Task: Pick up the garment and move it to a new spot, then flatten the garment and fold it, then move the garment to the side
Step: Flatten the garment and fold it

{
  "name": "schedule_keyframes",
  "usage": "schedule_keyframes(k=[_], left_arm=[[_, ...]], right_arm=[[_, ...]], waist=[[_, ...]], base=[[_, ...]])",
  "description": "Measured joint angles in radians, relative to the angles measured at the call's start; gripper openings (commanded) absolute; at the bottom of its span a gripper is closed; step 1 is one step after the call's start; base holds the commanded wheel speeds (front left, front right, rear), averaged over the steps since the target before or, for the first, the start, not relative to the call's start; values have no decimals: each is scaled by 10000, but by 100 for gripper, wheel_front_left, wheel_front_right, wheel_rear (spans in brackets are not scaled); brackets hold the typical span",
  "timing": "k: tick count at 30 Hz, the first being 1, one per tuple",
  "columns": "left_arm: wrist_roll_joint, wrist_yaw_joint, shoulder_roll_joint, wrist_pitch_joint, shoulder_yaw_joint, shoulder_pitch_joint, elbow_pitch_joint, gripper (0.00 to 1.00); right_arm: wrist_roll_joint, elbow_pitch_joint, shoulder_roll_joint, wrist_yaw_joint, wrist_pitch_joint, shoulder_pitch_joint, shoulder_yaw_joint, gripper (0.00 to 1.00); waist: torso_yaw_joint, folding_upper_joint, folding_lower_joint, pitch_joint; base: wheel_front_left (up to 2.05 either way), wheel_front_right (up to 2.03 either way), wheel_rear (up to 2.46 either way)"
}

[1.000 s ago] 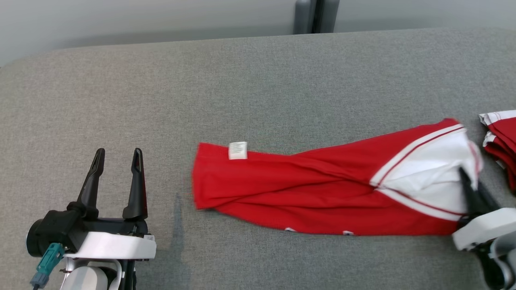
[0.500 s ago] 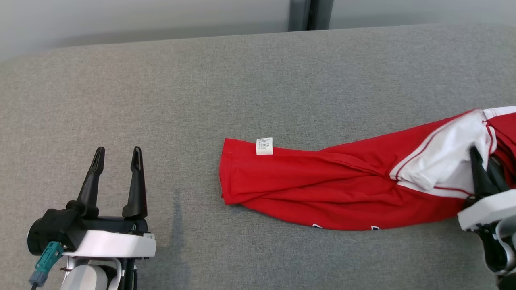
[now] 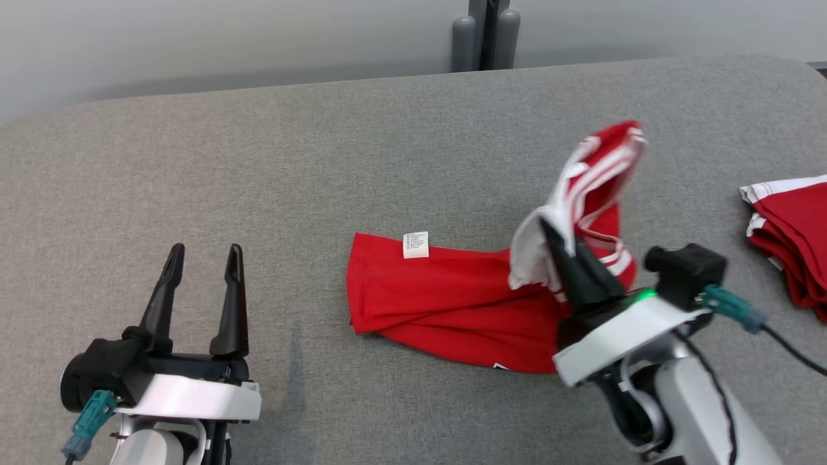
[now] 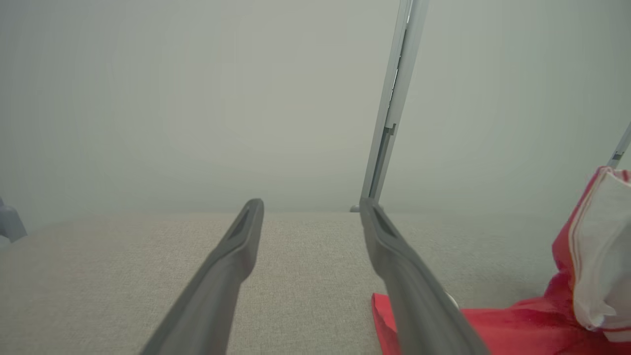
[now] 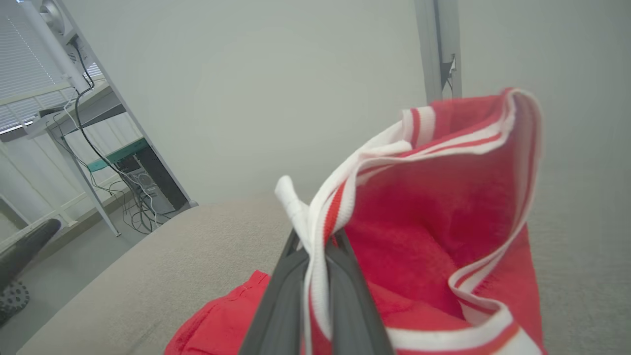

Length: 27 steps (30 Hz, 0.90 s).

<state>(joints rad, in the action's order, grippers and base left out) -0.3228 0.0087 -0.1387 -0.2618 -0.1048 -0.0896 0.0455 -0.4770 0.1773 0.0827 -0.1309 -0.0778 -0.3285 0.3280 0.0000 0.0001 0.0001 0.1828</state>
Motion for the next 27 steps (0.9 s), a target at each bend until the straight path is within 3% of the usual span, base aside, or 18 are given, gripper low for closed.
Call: schedule_keyframes(k=[6, 12, 20, 21, 22, 23, 27], left_arm=[[13, -161, 155, 0, -238, -75, 205, 100], [-21, -286, 280, 0, -353, -218, 412, 100], [-21, -439, 374, 0, -293, -414, 522, 100], [-19, -445, 387, 0, -291, -420, 541, 100], [-17, -460, 407, 0, -280, -425, 548, 100], [-15, -464, 424, 0, -257, -433, 550, 100], [48, -477, 458, 0, -144, -488, 568, 100]], right_arm=[[-196, 330, -307, 2, 46, -368, 1417, 0], [-1457, 1275, -337, 2, -650, -905, 3246, 0], [-2479, 2986, -341, 2, -1371, -1976, 4454, 0], [-2583, 3127, -339, 2, -1448, -2097, 4573, 24], [-2681, 3196, -336, 2, -1509, -2197, 4681, 66], [-2754, 3233, -337, 2, -1580, -2297, 4784, 100], [-2794, 3003, -332, 2, -1768, -2602, 5106, 100]], waist=[[383, 0, 0, -12], [951, 0, 0, 80], [1365, -1, 0, 411], [1374, 0, 0, 445], [1377, 0, 0, 474], [1369, 0, 0, 500], [1243, 0, 0, 549]], base=[[0, 0, 0], [0, 0, 0], [0, 0, 0], [0, 0, 0], [0, 0, 0], [0, 0, 0], [0, 0, 0]])
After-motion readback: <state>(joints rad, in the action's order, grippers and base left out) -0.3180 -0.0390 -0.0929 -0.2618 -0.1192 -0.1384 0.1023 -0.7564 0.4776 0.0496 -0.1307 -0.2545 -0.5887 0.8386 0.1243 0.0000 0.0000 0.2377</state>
